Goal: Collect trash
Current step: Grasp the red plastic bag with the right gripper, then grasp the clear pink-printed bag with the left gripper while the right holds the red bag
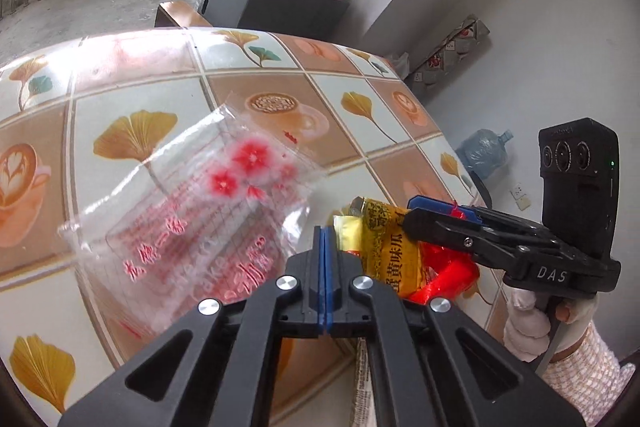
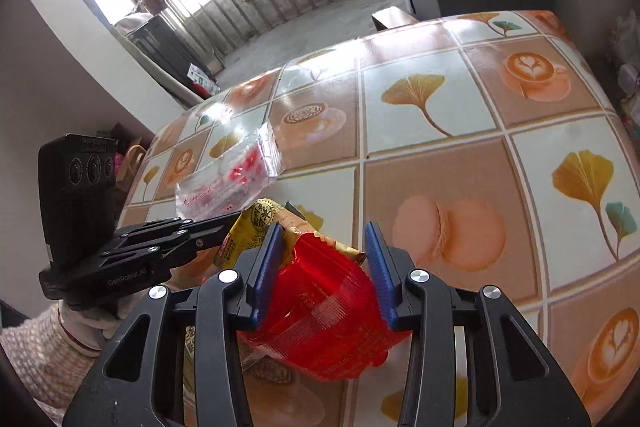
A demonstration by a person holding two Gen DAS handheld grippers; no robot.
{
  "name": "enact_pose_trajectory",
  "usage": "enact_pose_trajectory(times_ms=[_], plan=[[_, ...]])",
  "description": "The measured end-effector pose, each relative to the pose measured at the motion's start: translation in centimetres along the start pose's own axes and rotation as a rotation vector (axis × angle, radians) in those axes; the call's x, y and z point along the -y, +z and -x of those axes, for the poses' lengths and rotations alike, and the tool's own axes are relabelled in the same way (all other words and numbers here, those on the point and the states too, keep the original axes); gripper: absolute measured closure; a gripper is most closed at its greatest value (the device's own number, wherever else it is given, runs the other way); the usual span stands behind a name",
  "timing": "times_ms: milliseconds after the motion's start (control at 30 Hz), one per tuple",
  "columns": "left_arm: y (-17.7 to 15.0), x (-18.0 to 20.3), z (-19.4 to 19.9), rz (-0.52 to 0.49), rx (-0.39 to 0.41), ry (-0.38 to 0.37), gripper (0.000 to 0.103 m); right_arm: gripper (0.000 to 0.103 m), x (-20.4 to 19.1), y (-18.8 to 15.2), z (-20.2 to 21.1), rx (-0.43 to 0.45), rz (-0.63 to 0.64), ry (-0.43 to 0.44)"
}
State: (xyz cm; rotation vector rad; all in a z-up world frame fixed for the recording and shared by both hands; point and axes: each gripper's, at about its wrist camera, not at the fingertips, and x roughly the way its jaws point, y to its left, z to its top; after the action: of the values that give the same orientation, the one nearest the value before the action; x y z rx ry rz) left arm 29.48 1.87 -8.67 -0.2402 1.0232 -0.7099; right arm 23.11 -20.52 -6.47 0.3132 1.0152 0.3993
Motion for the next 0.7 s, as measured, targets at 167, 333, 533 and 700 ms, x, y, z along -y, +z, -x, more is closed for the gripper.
enact_pose_trajectory(times_ms=[167, 333, 533, 700], plan=[[-3.4, 2.0, 0.8, 0.01, -0.064, -0.061, 0.103, 0.064, 0.5, -3.1, 2.8, -0.006, -0.031, -0.002], [-5.9, 4.2, 2.0, -0.034, -0.08, -0.068, 0.103, 0.062, 1.3, -5.5, 5.9, 0.022, -0.073, -0.04], [-3.8, 4.9, 5.7, -0.158, 0.094, 0.097, 0.084, 0.043, 2.1, -5.2, 9.4, 0.139, -0.127, -0.102], [-3.2, 4.5, 6.0, -0.352, 0.137, 0.3, 0.062, 0.042, 2.4, -6.4, 10.6, 0.165, -0.157, -0.126]])
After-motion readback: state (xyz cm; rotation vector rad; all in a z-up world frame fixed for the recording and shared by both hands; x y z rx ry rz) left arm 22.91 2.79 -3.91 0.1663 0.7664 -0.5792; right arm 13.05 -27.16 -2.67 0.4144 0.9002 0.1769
